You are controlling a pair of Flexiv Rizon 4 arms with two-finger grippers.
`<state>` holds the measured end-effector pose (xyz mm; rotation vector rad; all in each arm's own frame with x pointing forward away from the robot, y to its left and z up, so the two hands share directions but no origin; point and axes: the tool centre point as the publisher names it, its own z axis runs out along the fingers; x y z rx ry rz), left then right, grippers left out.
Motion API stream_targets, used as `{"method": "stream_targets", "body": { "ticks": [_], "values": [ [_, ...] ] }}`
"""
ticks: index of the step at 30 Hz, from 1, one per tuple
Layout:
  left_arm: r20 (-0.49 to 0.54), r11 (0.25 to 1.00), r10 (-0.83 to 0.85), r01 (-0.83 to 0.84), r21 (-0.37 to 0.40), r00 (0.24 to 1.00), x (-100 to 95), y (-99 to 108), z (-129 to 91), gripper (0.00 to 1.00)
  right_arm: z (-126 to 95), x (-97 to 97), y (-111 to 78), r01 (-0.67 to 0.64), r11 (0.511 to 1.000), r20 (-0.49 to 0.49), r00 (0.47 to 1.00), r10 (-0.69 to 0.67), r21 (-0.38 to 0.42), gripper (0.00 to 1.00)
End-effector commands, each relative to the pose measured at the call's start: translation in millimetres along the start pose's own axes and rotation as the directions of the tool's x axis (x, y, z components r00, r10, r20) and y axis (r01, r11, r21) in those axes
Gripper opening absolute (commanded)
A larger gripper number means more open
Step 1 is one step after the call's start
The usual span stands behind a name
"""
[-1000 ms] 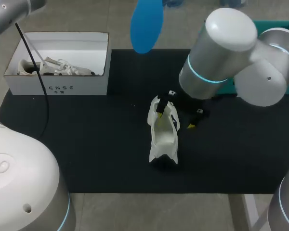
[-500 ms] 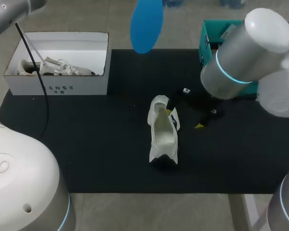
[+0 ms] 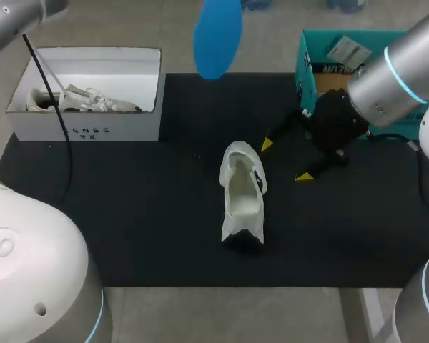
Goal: Take the shoe out of the shoebox, open the shoe tongue, remove and reinsert the insole, then place the shoe into the shoebox
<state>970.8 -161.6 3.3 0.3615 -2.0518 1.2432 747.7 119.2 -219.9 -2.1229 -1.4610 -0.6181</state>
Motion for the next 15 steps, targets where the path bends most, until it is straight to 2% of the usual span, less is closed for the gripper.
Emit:
{"method": "stream_targets", "body": {
  "ticks": [1,10,15],
  "values": [
    [0.001,1.0,0.001,-0.001,0.001,1.0,0.2,1.0,0.2,0.0,1.5,-9.4,1.7,0.01,0.973,-0.689,0.708,0.156,0.231,1.0],
    [0.001,1.0,0.001,-0.001,0.001,1.0,0.2,1.0,0.2,0.0,3.8,-8.7,-2.3,0.064,0.975,-0.766,0.63,0.125,0.212,1.0],
    [0.001,1.0,0.001,-0.001,0.001,1.0,0.2,1.0,0.2,0.0,2.6,-7.5,-2.7,0.067,0.977,-0.777,0.618,0.117,0.201,1.0]
  ]
}}
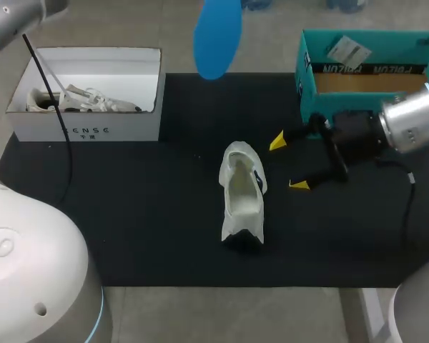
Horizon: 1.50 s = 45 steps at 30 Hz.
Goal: Take the shoe out of the shoebox, open the shoe tongue, remove and reinsert the insole, then place the shoe into the shoebox
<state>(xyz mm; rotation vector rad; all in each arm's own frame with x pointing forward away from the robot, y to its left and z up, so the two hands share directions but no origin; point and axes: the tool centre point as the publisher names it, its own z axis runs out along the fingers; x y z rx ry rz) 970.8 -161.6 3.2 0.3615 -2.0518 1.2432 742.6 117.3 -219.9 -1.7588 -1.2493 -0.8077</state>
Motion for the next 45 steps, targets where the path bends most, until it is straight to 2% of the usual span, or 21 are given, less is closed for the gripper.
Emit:
{"method": "stream_targets", "body": {
  "ticks": [1,12,20,33,45],
  "values": [
    [0.001,1.0,0.001,-0.001,0.001,1.0,0.2,1.0,0.2,0.0,3.2,-6.3,2.4,0.022,0.999,-0.51,0.86,0.003,0.043,1.0],
    [0.001,1.0,0.001,-0.001,0.001,1.0,0.2,1.0,0.2,0.0,5.6,-7.8,5.7,0.011,1.0,-0.529,0.848,0.003,0.023,1.0],
    [0.001,1.0,0.001,-0.001,0.001,1.0,0.2,1.0,0.2,0.0,4.8,17.4,9.7,0.036,0.999,-0.488,0.872,-0.028,0.006,1.0],
    [0.001,1.0,0.001,-0.001,0.001,1.0,0.2,1.0,0.2,0.0,8.4,35.0,24.2,0.065,0.997,-0.482,0.876,-0.039,0.037,1.0],
    [0.001,1.0,0.001,-0.001,0.001,1.0,0.2,1.0,0.2,0.0,8.5,72.7,29.5,0.119,0.991,-0.454,0.888,-0.078,0.061,1.0]
  ]
}}
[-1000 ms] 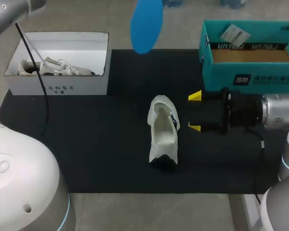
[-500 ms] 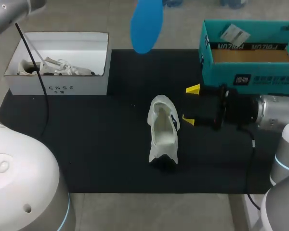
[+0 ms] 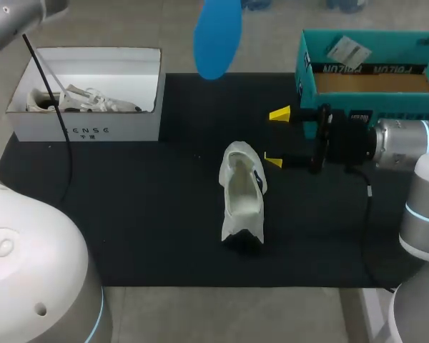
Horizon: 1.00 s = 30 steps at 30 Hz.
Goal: Take the shoe out of the shoebox, open the shoe tongue, remove and reinsert the insole, then place the shoe into the shoebox
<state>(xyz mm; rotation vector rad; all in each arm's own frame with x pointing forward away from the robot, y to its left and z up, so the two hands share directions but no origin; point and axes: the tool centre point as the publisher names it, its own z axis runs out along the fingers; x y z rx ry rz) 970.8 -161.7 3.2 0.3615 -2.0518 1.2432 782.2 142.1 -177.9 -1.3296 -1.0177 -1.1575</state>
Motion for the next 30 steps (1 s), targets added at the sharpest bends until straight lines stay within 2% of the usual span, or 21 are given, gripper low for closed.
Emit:
{"method": "stream_targets", "body": {
  "ticks": [1,9,18,30],
  "values": [
    [0.001,1.0,0.001,-0.001,0.001,1.0,0.2,1.0,0.1,0.0,12.3,12.5,9.0,-0.002,1.0,0.043,0.999,0.001,0.018,1.0],
    [0.001,1.0,0.001,-0.001,0.001,1.0,0.2,1.0,0.1,0.0,20.1,21.9,20.8,-0.05,0.999,0.097,0.994,0.047,0.022,1.0],
    [0.001,1.0,0.001,-0.001,0.001,1.0,0.2,1.0,0.1,0.0,26.7,26.5,26.9,-0.042,0.998,0.17,0.984,0.048,-0.036,1.0],
    [0.001,1.0,0.001,-0.001,0.001,1.0,0.2,1.0,0.1,0.0,31.3,22.5,39.4,-0.07,0.996,0.181,0.98,0.078,-0.053,1.0]
  ]
}}
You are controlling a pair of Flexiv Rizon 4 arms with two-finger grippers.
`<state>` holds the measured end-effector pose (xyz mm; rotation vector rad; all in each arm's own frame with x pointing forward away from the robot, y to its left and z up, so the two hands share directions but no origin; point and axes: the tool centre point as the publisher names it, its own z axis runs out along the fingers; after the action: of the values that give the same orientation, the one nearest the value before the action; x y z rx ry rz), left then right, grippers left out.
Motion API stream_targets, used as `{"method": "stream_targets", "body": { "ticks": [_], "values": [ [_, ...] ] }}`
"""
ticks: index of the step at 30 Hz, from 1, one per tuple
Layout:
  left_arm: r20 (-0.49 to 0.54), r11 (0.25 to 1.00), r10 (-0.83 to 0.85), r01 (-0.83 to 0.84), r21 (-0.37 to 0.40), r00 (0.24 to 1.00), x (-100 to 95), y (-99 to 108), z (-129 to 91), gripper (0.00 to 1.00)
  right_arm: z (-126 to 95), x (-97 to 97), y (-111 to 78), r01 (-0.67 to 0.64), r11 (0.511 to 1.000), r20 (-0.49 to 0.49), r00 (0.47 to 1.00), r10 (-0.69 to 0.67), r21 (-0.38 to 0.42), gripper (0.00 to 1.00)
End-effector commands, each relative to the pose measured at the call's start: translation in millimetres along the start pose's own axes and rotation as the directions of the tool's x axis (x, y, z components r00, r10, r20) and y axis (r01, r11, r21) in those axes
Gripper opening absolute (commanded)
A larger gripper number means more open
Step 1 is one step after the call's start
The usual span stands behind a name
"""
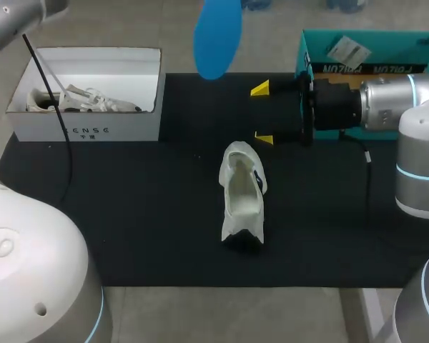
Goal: Take the shoe out of the shoebox, open the shoe tongue, remove and reinsert the insole, then place the shoe into the shoebox
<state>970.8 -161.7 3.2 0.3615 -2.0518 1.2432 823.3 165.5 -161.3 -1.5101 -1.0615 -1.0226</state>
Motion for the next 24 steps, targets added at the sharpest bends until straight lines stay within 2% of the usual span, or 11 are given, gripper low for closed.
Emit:
{"method": "stream_targets", "body": {
  "ticks": [1,24],
  "values": [
    [0.001,1.0,0.001,-0.001,0.001,1.0,0.2,1.0,0.1,0.0,3.7,0.7,4.2,0.011,1.0,0.0,1.0,-0.011,0.001,1.0],
    [0.001,1.0,0.001,-0.001,0.001,1.0,0.2,1.0,0.1,0.0,3.7,0.7,4.2,0.011,1.0,0.0,1.0,-0.011,0.001,1.0]
  ]
}}
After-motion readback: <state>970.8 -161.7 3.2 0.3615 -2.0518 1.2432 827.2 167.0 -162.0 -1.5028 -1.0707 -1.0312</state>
